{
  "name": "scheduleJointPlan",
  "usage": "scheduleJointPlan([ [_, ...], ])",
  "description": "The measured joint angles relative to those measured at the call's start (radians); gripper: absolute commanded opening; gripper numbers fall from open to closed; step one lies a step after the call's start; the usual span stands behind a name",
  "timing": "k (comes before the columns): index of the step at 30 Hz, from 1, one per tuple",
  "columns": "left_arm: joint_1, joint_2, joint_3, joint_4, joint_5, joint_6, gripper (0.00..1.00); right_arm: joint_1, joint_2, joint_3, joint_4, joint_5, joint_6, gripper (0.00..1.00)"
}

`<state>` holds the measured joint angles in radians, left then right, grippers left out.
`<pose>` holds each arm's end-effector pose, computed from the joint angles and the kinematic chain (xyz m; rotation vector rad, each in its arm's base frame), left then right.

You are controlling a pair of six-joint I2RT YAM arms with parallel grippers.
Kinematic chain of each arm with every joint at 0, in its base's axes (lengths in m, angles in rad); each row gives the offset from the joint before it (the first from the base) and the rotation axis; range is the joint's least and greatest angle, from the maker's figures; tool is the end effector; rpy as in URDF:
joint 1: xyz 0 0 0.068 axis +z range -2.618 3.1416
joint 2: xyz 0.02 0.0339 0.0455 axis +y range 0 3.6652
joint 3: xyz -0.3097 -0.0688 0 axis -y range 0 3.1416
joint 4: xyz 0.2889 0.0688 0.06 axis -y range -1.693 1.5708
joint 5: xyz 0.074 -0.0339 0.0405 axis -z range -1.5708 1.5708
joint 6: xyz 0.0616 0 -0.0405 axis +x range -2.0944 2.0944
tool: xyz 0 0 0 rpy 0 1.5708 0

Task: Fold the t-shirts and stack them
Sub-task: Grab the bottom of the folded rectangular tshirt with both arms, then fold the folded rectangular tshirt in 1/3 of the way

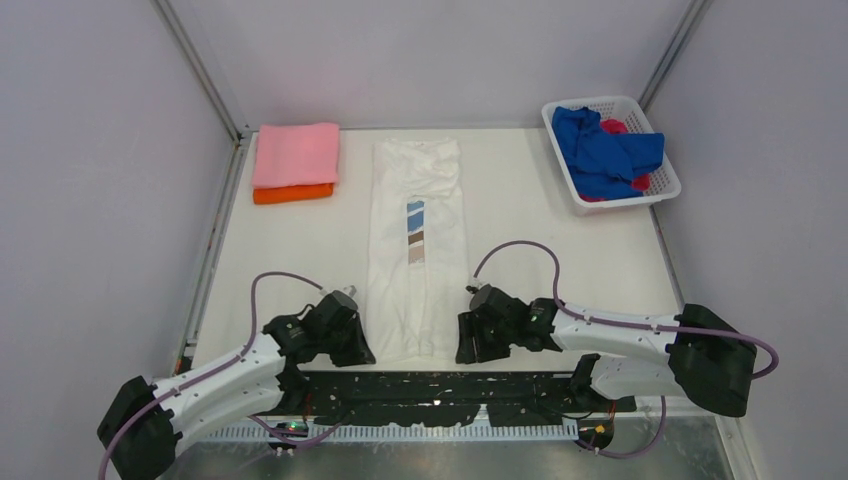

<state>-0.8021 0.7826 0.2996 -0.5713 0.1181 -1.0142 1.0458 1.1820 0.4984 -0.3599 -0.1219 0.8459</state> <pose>0.0997 -0.1135 0.1333 -0.2559 2.8223 -0.6931 0.1100 0.2049 0.1474 -0.3301 2.8224 0.7234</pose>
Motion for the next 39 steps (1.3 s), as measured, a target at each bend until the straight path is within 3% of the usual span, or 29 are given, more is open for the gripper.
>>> scheduleJointPlan([
  [6,0.000,-0.010,-0.010,0.012,0.010,0.000,0.00,0.000,0.003,-0.024,0.051,0.000,0.031,0.37],
  [9,0.000,-0.013,-0.011,0.013,0.011,0.000,0.00,0.000,0.015,-0.032,0.077,-0.001,0.038,0.16],
  [11,0.000,-0.013,-0.011,0.013,0.011,0.000,0.00,0.000,0.029,-0.035,0.088,-0.002,0.044,0.07],
  [27,-0.017,-0.185,-0.023,-0.067,0.052,0.004,0.00,0.007,-0.131,-0.100,0.100,-0.051,0.038,0.05],
  [33,-0.017,-0.158,0.053,-0.064,0.047,0.040,0.00,-0.011,-0.130,-0.014,0.084,-0.048,-0.025,0.05],
  [39,0.018,-0.022,0.224,-0.039,-0.010,0.107,0.00,-0.129,-0.107,0.093,0.085,-0.056,-0.115,0.05],
])
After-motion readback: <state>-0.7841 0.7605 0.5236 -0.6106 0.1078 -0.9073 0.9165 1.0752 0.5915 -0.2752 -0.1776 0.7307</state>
